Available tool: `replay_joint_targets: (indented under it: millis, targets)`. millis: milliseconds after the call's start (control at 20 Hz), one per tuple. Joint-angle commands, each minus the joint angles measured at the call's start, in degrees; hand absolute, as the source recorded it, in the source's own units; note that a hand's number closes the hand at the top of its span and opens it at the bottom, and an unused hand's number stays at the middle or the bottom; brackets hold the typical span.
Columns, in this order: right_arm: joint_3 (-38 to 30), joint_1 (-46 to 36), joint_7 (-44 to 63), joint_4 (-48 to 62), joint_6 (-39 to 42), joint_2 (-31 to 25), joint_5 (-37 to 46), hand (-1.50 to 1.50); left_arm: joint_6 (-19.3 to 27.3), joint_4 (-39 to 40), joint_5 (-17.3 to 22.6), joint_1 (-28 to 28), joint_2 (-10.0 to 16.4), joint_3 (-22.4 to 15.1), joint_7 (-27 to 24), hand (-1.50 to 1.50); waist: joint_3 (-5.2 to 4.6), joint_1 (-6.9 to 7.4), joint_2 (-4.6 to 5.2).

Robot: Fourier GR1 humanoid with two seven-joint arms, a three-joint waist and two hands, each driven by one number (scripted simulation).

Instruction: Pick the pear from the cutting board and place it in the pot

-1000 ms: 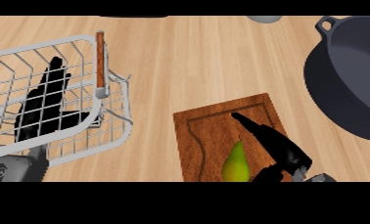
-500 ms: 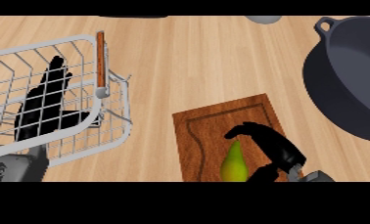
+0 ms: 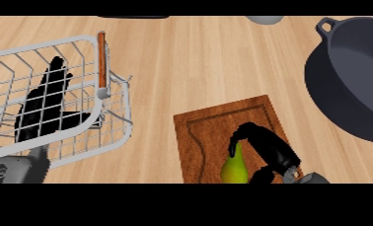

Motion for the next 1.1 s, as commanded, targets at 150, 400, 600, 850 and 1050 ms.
replay_joint_targets:
  millis: [150, 400, 600, 850, 1050]
  targets:
    - [4.80, 7.53, -10.94, -8.78, 3.44, -10.26, 4.07, 1.50, -1.07, -2.96, 1.36, -1.18, -0.19, 2.48, -2.02, 0.00, 1.54, -1.38, -0.71]
    - [12.00, 10.63, -27.03, -20.20, 4.12, -26.48, 14.22, 1.50, 0.32, -1.56, 0.20, 0.03, 0.11, 2.82, -1.99, 0.00, 1.63, -4.30, -2.33]
    - [3.19, 19.64, -38.50, -27.46, -4.30, -37.59, 11.35, 1.50, -0.11, -2.77, 1.19, 3.25, -0.40, 3.88, -3.64, 0.00, 1.68, -5.49, -1.76]
    - [-12.62, 25.38, -43.82, -29.07, -12.19, -35.87, -3.92, 1.50, -0.08, -3.43, 2.01, 2.97, 1.58, 6.61, -2.70, 0.00, 1.76, -7.27, -1.57]
    - [-25.22, 27.21, -48.09, -28.03, -14.29, -34.64, -15.88, 1.50, -0.54, -4.69, 1.54, 4.85, 0.77, 5.18, -3.03, 0.00, 1.76, -6.81, -1.44]
